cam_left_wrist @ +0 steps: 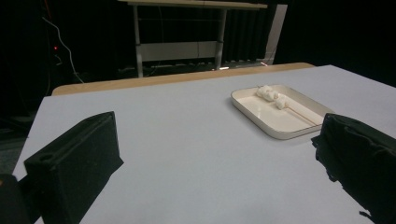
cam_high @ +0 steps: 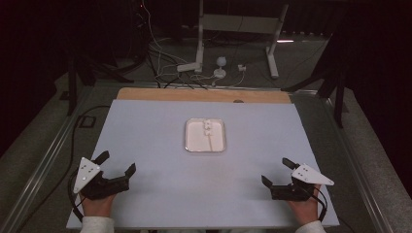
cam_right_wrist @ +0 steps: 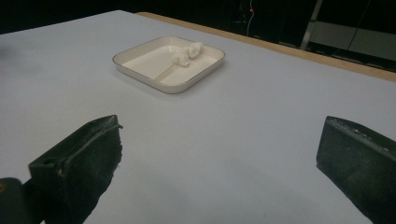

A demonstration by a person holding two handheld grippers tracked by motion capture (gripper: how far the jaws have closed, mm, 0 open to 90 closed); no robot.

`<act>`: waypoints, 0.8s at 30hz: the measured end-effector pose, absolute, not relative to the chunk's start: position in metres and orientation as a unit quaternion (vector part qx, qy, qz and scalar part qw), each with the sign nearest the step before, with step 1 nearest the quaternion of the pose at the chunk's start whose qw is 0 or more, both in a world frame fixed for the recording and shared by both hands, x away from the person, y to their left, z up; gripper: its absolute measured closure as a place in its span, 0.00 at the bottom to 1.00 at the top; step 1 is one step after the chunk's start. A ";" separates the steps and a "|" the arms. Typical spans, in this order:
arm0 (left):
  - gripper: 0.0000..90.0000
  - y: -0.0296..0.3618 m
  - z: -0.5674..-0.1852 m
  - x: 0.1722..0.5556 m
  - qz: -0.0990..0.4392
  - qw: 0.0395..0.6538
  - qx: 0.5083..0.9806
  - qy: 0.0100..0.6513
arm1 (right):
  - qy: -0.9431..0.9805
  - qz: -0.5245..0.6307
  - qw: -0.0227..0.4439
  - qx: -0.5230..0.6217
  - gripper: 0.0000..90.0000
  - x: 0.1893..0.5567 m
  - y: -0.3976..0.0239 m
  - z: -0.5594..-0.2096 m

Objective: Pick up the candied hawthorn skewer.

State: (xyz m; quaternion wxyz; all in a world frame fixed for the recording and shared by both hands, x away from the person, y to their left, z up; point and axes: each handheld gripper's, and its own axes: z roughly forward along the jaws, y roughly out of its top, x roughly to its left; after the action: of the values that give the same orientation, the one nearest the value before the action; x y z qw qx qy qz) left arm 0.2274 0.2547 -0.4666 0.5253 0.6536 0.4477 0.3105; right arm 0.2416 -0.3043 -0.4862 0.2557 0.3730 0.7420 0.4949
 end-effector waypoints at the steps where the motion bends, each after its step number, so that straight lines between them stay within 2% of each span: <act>1: 0.01 0.255 -0.467 0.228 0.311 0.523 0.656 0.448 | 0.743 0.494 0.255 0.374 0.00 0.242 -0.304 -0.487; 11: 0.01 0.249 -0.462 0.229 0.303 0.520 0.658 0.453 | 0.740 0.493 0.259 0.377 0.00 0.241 -0.303 -0.487; 24: 0.01 0.223 -0.448 0.257 0.276 0.512 0.683 0.442 | 0.736 0.492 0.263 0.382 0.00 0.240 -0.306 -0.487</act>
State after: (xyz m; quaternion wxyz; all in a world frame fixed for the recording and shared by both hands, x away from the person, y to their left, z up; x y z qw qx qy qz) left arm 0.2565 0.2231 -0.4476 0.5121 0.6831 0.4416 0.2760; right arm 0.2400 -0.3059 -0.4869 0.2631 0.3822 0.7364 0.4923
